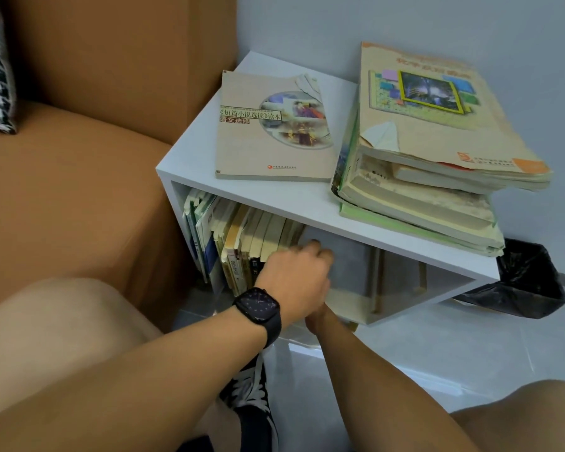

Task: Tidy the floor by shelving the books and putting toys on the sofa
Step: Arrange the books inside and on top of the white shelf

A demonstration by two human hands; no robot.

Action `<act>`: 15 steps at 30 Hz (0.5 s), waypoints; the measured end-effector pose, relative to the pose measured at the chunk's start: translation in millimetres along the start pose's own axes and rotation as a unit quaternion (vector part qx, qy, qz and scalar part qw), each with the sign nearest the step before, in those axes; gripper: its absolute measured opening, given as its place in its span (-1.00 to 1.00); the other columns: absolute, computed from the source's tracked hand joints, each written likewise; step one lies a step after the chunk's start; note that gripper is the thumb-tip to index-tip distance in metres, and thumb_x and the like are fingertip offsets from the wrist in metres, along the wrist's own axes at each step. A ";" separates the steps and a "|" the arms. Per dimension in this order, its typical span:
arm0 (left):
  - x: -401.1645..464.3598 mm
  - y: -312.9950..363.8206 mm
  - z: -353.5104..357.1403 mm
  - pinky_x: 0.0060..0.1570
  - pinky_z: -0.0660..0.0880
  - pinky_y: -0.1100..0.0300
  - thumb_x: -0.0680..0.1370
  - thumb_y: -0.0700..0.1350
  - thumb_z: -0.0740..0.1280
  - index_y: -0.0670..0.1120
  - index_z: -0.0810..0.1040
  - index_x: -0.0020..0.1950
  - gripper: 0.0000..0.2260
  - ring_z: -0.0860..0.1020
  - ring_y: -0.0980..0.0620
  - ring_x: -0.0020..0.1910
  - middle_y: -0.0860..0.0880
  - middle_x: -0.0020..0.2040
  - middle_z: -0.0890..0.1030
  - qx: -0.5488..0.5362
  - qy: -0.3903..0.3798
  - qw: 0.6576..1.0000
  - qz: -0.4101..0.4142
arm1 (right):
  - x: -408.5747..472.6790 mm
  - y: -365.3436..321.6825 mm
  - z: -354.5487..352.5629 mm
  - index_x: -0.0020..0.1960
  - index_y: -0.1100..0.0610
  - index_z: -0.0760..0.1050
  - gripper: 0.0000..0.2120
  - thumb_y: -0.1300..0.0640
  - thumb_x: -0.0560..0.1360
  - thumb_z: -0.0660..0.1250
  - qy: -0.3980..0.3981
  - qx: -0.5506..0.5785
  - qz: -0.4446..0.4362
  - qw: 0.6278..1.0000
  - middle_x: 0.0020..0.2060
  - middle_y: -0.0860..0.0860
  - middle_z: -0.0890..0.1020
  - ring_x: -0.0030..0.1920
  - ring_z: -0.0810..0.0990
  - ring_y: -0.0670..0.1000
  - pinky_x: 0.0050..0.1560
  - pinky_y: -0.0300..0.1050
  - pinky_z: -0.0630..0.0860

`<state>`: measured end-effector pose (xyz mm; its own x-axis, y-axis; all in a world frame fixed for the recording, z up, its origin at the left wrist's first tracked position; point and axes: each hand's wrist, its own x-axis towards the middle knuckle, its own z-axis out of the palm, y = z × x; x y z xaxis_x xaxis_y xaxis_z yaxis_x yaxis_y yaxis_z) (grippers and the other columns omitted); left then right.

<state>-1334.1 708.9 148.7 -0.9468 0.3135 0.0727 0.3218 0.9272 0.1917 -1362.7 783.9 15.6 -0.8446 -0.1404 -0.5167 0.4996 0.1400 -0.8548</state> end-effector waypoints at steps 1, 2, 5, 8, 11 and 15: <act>2.4 0.3 -0.1 -0.11 0.46 0.03 0.51 -0.08 0.30 -0.07 0.56 0.11 -0.79 0.56 -0.15 0.05 -0.08 0.09 0.59 0.047 0.016 0.998 0.029 | -21.6 -21.1 1.7 0.11 0.28 0.50 -0.64 0.43 0.58 -0.05 -0.040 -0.014 0.013 0.999 -0.12 0.02 0.52 -0.11 0.61 -0.06 -0.22 -0.25 0.36; 4.1 -2.0 1.5 0.10 0.45 -0.04 0.51 -0.06 0.28 -0.07 0.58 0.18 -0.73 0.50 -0.19 0.20 -0.11 0.20 0.58 0.096 0.002 0.994 0.047 | -20.7 -23.3 3.6 0.10 0.17 0.48 -0.64 0.39 0.58 -0.05 0.027 -0.050 0.020 0.998 -0.05 0.05 0.53 0.02 0.60 0.06 -0.20 -0.21 0.28; 1.6 -15.4 13.5 0.52 -0.14 -0.26 0.62 0.02 0.21 -0.09 0.33 0.55 -0.50 -0.02 -0.31 0.58 -0.16 0.61 0.14 0.212 -0.151 0.966 0.004 | 19.6 12.1 -2.1 0.23 -0.09 0.49 -0.78 0.01 0.68 0.12 0.063 -0.118 0.031 0.991 0.13 -0.10 0.60 0.22 0.59 0.03 -0.08 -0.29 0.52; -3.1 -18.6 19.4 0.50 -0.23 -0.32 0.63 0.09 0.20 -0.05 0.30 0.57 -0.47 -0.19 -0.36 0.57 -0.12 0.64 0.03 0.222 -0.205 0.953 -0.010 | 28.2 26.9 -31.9 0.24 -0.25 0.54 -0.65 -0.22 0.53 0.13 0.039 -0.009 0.071 0.997 0.19 -0.12 0.66 0.19 0.62 0.01 0.27 0.09 0.56; -5.1 -17.2 20.6 0.50 -0.14 -0.32 0.62 0.11 0.19 -0.05 0.43 0.50 -0.52 -0.14 -0.36 0.57 -0.13 0.63 0.08 0.204 -0.198 0.959 -0.018 | 28.7 16.0 -32.5 0.28 -0.18 0.52 -0.62 -0.19 0.54 0.13 0.040 0.043 0.077 0.995 0.20 -0.06 0.65 0.20 0.60 0.03 0.32 0.13 0.50; -7.1 -14.9 22.6 0.50 -0.06 -0.29 0.61 0.09 0.20 -0.06 0.43 0.48 -0.53 -0.08 -0.34 0.57 -0.14 0.59 0.11 0.195 -0.172 0.965 -0.025 | 35.0 7.2 -33.7 0.26 -0.12 0.58 -0.66 -0.20 0.59 0.20 0.014 0.087 0.101 0.991 0.16 -0.07 0.68 0.22 0.61 0.01 0.35 0.08 0.47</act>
<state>-1332.3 697.5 123.2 -0.9291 0.2536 -0.2691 0.3119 0.9283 -0.2022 -1395.2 813.0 -7.1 -0.7272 -0.0987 -0.6793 0.6833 -0.0099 -0.7300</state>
